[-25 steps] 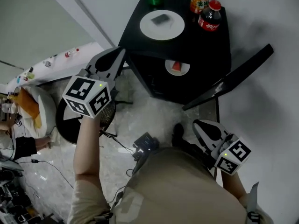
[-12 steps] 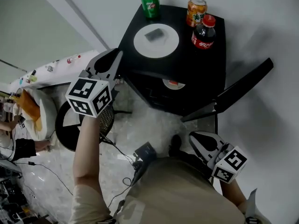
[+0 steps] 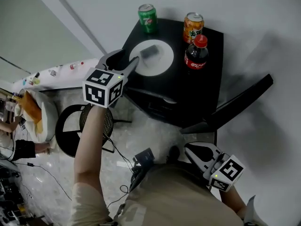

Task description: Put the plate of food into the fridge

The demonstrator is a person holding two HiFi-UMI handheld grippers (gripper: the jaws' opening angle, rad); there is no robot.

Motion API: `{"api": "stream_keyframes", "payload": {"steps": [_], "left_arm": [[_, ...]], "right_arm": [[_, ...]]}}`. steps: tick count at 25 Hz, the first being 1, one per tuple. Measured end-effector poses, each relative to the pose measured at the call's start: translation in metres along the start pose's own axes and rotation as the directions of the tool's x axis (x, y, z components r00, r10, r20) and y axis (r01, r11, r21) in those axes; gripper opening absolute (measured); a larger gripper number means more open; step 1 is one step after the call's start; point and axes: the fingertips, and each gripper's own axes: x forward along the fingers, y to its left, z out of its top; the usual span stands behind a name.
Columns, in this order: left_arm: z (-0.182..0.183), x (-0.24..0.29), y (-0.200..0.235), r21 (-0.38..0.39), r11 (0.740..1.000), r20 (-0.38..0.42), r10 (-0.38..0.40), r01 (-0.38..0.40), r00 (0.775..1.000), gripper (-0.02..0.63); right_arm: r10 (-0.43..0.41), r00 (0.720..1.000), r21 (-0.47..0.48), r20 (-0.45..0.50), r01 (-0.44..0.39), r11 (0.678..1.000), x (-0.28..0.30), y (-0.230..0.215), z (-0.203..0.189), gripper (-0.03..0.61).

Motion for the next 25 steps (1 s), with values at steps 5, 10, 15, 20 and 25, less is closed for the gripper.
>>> {"api": "stream_keyframes", "payload": {"steps": [5,10,15,20,25], "left_arm": [[-0.01,0.015,-0.002,0.076,0.997,-0.091,0.026,-0.019,0.996,0.19],[-0.011,0.017,-0.001,0.123,0.991,-0.097,0.062,-0.05,0.993,0.189],[-0.016,0.01,-0.004,0.148,0.989,-0.127,0.048,-0.029,0.991,0.136],[-0.024,-0.005,-0.011,0.168,0.986,-0.154,0.023,0.003,0.988,0.091],[-0.028,-0.016,-0.017,0.149,0.988,-0.16,-0.022,0.046,0.987,0.091]], "right_arm": [[0.043,0.999,-0.001,-0.012,-0.043,0.999,-0.002,0.0,-0.003,0.02],[0.057,0.998,-0.001,-0.009,-0.057,0.998,0.0,0.0,-0.003,0.02],[0.056,0.998,-0.002,-0.007,-0.056,0.998,0.001,0.003,-0.005,0.02],[0.056,0.998,0.011,-0.012,-0.056,0.998,0.004,0.009,-0.01,0.02],[0.071,0.997,0.012,-0.026,-0.071,0.997,0.013,0.017,-0.015,0.02]]}}
